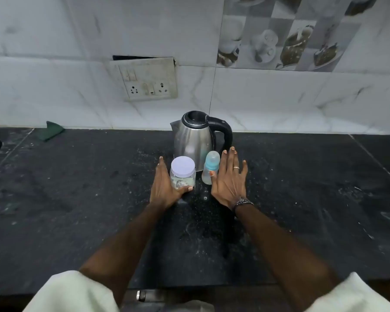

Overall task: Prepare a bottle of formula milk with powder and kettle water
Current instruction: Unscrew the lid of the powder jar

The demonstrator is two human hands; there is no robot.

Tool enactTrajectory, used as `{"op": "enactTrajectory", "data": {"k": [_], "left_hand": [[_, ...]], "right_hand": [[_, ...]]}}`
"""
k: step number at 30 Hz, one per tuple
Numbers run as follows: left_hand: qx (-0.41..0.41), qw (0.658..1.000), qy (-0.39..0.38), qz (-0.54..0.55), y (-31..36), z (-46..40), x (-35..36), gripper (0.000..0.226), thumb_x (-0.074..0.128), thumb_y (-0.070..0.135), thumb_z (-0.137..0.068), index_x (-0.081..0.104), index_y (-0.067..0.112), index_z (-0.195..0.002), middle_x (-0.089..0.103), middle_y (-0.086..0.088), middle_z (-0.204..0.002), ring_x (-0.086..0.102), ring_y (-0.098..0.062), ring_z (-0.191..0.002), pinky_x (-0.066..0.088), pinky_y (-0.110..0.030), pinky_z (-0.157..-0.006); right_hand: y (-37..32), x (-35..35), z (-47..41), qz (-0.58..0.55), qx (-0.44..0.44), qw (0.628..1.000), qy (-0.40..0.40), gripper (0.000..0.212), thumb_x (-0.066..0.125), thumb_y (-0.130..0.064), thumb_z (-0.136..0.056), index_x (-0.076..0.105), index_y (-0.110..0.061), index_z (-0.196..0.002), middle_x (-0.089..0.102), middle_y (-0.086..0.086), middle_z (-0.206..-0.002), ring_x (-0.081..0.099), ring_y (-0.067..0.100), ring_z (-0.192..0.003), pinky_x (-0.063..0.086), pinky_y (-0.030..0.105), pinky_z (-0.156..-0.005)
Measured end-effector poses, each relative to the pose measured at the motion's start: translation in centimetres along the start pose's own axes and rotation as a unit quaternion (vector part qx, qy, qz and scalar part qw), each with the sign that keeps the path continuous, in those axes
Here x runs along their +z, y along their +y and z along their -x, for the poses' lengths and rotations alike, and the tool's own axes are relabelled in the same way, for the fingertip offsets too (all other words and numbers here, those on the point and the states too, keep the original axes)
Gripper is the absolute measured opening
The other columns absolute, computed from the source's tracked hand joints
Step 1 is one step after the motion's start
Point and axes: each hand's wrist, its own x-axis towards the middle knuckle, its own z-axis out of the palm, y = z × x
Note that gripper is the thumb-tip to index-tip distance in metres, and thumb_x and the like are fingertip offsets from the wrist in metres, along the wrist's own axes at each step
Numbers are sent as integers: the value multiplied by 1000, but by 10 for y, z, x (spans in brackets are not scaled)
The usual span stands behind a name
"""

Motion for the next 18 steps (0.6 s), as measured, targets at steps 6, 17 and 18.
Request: {"op": "enactTrajectory", "data": {"k": [6, 17, 18], "left_hand": [[-74, 993, 15, 90, -1, -8, 12, 149, 100, 39, -46, 3, 17, -158, 40, -11, -156, 37, -30, -143, 36, -50, -115], [14, 990, 57, 130, -20, 11, 15, 95, 97, 30, -52, 50, 22, -134, 62, 6, -128, 59, -13, -116, 52, -36, -96], [17, 989, 56, 137, -21, 17, 14, 93, 98, 29, -53, 51, 24, -134, 61, 10, -127, 59, -11, -116, 52, -34, -96]], "right_hand": [[3, 1, 6, -22, 25, 999, -7, 72, 26, -44, -98, 15, -1, -155, 12, 23, -163, 22, 36, -149, 19, 61, -115], [4, -12, 19, -128, 59, 987, 76, 68, 26, -39, -97, 22, -1, -153, 19, 20, -162, 25, 31, -149, 18, 58, -116], [4, -14, 21, -137, 59, 985, 91, 67, 26, -38, -97, 23, -1, -153, 21, 19, -162, 25, 31, -149, 18, 57, -116]]}}
